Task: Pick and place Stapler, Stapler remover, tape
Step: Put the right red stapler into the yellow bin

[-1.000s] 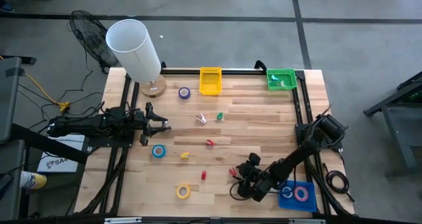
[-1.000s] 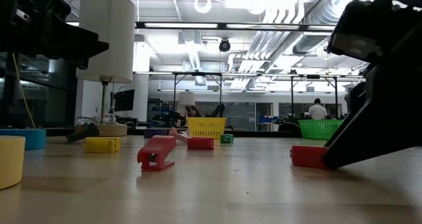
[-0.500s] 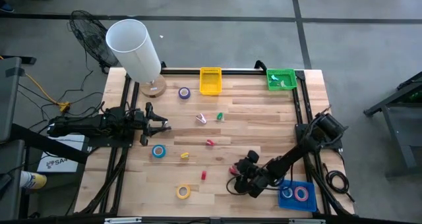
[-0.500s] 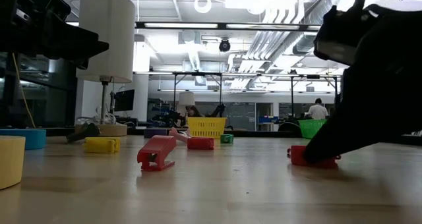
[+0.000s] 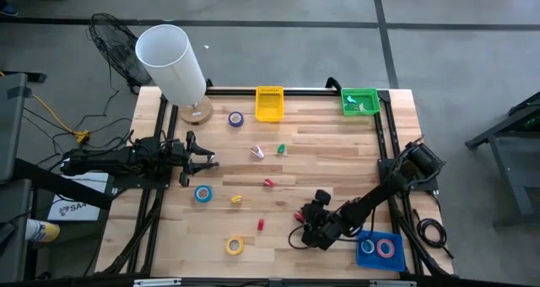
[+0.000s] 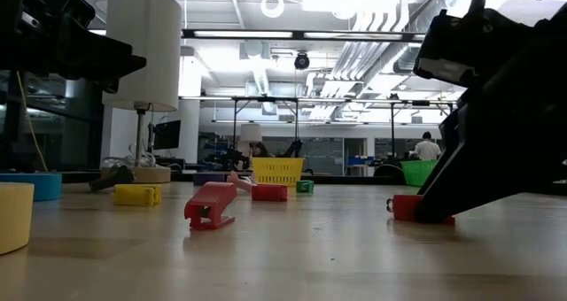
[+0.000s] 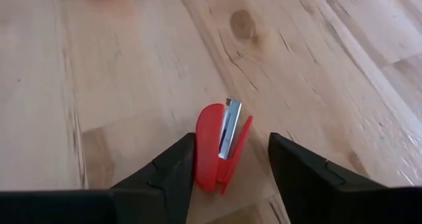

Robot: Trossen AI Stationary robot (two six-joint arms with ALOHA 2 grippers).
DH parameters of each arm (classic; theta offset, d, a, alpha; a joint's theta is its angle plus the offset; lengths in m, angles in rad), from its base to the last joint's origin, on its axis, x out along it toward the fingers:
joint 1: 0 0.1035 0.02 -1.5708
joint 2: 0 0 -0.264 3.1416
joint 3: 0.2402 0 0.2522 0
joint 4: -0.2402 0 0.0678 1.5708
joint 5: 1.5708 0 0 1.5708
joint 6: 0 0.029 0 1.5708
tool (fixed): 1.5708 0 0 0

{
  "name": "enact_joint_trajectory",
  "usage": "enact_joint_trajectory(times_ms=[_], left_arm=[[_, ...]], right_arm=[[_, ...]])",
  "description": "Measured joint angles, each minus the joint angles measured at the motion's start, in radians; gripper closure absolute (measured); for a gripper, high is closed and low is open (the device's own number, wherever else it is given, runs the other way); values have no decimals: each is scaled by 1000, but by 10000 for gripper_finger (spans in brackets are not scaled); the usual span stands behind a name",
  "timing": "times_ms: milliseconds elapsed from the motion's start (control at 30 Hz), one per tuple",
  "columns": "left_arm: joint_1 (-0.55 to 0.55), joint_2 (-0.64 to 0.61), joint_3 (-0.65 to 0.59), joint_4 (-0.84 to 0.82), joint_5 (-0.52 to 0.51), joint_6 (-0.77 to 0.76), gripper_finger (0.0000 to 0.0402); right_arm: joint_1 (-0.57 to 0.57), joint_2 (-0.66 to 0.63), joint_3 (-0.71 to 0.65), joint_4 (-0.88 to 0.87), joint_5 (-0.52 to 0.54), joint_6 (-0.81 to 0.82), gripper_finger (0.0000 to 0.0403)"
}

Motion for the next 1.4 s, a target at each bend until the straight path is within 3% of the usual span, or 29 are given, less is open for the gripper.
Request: enact_joint_trajectory(times_ms=[700, 1033, 1200, 1400], left_arm=[[0, 0, 0, 0, 0, 0, 227], [0, 0, 0, 0, 0, 0, 227], [0, 0, 0, 0, 0, 0, 227], [0, 0, 0, 0, 0, 0, 227]], right_arm=[[38, 2, -2, 1, 6, 4, 264], [40, 2, -4, 17, 7, -2, 325], [32, -15, -6, 43, 14, -60, 357], [-29, -82, -11, 28, 1, -159, 357]])
